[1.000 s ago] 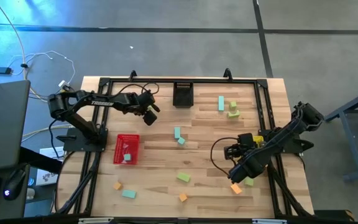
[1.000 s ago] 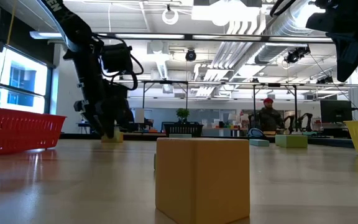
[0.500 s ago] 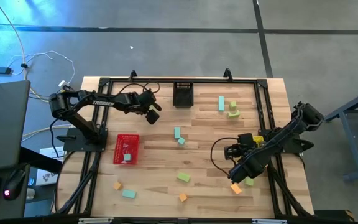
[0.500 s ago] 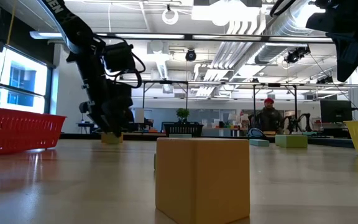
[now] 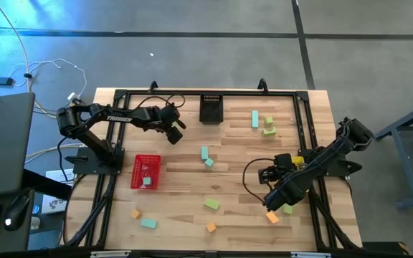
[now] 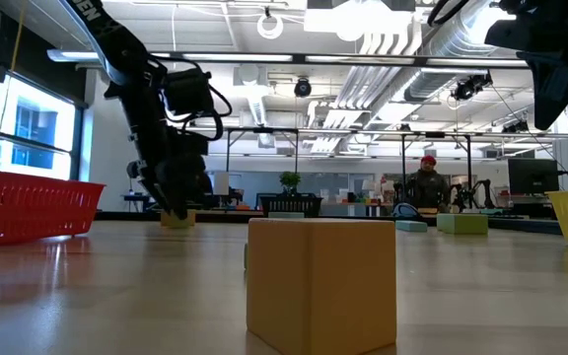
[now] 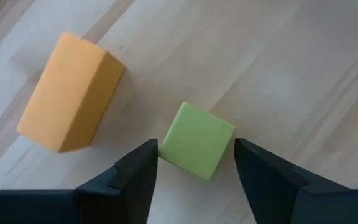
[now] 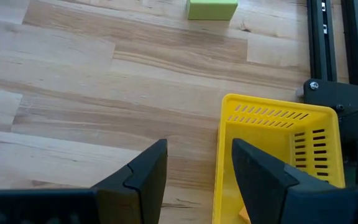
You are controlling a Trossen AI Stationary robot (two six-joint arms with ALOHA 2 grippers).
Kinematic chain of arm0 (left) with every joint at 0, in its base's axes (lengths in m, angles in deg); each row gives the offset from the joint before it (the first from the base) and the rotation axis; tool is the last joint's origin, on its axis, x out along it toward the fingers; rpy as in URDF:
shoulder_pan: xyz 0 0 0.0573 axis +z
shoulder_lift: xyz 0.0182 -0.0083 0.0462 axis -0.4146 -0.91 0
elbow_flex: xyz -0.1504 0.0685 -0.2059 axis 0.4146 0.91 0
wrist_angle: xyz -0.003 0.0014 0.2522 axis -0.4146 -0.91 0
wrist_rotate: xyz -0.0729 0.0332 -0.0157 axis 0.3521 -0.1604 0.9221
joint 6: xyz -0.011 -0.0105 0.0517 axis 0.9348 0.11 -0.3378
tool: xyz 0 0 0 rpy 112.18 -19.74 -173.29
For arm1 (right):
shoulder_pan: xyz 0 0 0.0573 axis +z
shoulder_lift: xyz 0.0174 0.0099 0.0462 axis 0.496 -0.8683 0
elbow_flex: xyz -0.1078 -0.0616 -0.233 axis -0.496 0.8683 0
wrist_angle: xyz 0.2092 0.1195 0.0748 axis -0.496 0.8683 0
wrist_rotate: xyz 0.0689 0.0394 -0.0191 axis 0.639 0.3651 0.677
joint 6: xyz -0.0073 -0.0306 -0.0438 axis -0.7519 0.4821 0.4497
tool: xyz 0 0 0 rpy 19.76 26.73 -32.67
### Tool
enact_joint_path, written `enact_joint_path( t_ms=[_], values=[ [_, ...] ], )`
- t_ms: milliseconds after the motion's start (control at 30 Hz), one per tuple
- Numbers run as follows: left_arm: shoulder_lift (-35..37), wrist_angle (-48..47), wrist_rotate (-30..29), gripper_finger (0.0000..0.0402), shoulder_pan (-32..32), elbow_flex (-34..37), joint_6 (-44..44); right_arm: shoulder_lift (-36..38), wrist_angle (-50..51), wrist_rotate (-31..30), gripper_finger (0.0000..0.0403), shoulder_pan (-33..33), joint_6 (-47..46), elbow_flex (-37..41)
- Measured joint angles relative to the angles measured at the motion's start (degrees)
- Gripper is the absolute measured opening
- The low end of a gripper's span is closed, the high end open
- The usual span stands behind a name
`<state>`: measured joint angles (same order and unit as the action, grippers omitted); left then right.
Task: Sort & place blocks by color
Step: Put the green block into the black bin
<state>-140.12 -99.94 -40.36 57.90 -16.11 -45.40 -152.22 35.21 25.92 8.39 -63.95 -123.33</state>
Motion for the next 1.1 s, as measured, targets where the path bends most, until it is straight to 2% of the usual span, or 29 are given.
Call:
enact_joint_path(
  t_ms=[400, 800, 1100],
  values=[
    [0.07, 0.30, 0.47, 0.0092, 0.00, -0.13, -2.99, 0.00, -0.44, 0.02, 0.0167, 0.00, 0.00, 0.00],
    [1.59, 1.18, 3.40, 0.0093, -1.35, 0.04, -2.76, 0.00, -0.46, 0.02, 0.0167, 0.00, -0.02, 0.00],
    [6.43, 13.22, 9.06, 0.0091, -3.68, 0.02, -0.47, 0.00, -0.61, -0.10, 0.0167, 0.00, -0.02, 0.00]
  ],
)
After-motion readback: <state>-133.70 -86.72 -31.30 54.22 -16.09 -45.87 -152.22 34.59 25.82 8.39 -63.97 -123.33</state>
